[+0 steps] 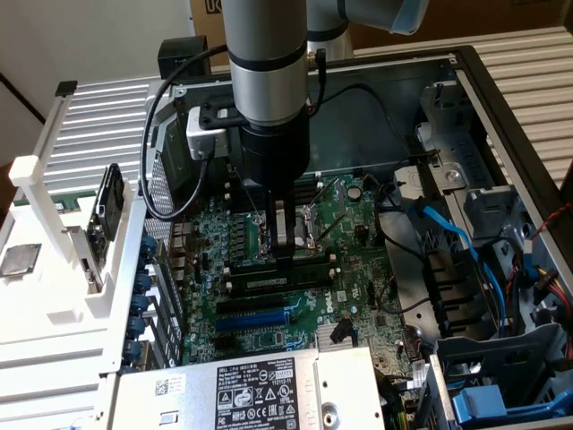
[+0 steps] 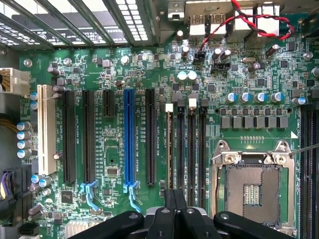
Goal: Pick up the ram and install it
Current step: 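Press down the ram until it locks into place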
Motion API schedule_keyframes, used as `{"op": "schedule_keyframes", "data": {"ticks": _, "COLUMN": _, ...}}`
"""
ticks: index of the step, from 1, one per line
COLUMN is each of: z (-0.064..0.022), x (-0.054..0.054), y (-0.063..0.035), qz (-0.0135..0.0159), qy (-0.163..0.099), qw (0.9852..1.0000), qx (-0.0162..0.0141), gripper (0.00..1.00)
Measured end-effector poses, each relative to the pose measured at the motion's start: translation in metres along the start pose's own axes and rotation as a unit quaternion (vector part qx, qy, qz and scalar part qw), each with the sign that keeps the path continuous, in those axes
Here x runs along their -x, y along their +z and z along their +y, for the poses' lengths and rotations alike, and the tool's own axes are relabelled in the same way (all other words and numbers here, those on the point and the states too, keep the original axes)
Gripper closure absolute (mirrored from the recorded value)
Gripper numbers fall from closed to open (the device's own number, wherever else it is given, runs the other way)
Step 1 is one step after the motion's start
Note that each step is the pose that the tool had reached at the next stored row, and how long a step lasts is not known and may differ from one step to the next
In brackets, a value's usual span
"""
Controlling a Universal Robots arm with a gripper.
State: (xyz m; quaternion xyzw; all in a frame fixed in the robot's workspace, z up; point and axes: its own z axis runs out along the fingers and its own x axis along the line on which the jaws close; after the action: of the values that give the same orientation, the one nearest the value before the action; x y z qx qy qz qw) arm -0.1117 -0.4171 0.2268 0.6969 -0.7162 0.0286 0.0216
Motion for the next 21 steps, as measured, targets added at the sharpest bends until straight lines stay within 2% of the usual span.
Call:
{"op": "schedule_keyframes", "data": {"ticks": 8, "z": -0.0001, "x": 0.0, "y": -0.0025, "qz": -0.0008, "qy": 0.0, "qw": 1.0, "qx": -0.0006, "gripper": 0.9}}
{"op": "schedule_keyframes", "data": {"ticks": 10, "z": 0.0, "x": 0.0, "y": -0.007, "qz": -0.0001, "qy": 0.0, "qw": 1.0, "qx": -0.0001, "gripper": 0.9}}
{"op": "schedule_keyframes", "data": {"ticks": 21, "z": -0.0001, "x": -0.002, "y": -0.0263, "qz": 0.0, "qy": 0.0, "qw": 1.0, "qx": 0.0, "gripper": 0.9}}
